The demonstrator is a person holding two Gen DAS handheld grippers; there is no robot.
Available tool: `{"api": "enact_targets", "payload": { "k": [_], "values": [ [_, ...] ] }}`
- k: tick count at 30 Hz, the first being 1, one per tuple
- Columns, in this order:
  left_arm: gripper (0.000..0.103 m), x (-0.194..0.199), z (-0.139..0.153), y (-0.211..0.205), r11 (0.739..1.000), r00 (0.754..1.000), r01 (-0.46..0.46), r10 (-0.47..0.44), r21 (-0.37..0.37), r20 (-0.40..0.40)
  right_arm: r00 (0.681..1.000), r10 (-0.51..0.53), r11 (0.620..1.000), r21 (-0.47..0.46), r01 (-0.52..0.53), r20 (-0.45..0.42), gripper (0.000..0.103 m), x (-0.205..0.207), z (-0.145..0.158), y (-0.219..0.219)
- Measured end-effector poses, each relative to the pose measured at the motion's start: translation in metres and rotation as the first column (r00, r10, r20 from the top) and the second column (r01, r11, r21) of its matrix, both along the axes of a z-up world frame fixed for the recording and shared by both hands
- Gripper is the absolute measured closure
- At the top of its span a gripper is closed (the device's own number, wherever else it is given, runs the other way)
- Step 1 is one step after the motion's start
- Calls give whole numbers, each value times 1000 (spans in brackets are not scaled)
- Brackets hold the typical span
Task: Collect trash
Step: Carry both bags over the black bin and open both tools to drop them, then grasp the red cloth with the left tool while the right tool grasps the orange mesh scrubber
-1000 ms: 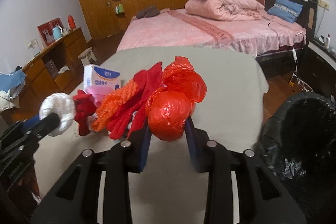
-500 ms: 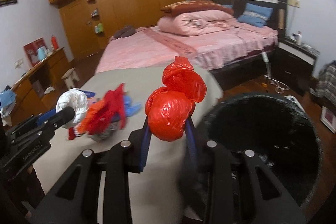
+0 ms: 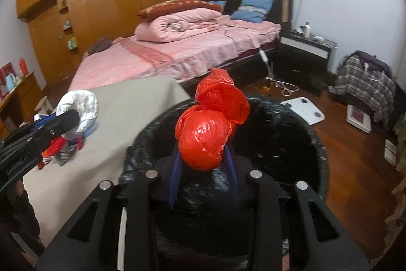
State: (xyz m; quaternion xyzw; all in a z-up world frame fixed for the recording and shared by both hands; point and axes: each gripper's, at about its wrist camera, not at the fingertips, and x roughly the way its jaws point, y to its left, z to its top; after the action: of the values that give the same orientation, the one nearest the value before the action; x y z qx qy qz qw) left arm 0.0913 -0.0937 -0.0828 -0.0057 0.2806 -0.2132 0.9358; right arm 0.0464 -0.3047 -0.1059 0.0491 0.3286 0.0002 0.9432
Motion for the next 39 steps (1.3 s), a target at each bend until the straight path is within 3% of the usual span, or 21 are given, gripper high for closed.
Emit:
{"api": "enact_targets", "payload": {
  "k": [4,8,11,14,16,24,33,39],
  "values": [
    [69,9,0,-29,997,997,71,-71,-12,-17,999,-44,999,-12,44,0,69,-3,-3,-17],
    [45,11,-1,-44,994,994,104,-104,-13,-18,995,-98,994,-41,98,5,40,-10,-6,-30],
    [39,13,-3,-38,996,996,87,-88,-7,-12,992,-123,991,-50,123,18,17,-11,-5,-34],
    [31,12,-2,-18,999,999,33,-33,8,2,992,-118,992,-38,120,39,8,-10,-1,-31],
    [20,12,-1,-1,1000,1000,-18,18,18,15,994,-101,994,-29,103,48,7,-7,1,-24],
    [18,-3,-6,85,968,971,-236,232,82,49,998,18,1000,3,-18,56,6,14,8,40],
    [18,-16,-20,179,882,894,-449,444,142,68,983,170,985,23,-172,64,6,49,7,129],
    [29,-10,-34,226,837,847,-529,529,142,40,970,238,971,4,-238,52,6,67,3,170]
  ]
}}
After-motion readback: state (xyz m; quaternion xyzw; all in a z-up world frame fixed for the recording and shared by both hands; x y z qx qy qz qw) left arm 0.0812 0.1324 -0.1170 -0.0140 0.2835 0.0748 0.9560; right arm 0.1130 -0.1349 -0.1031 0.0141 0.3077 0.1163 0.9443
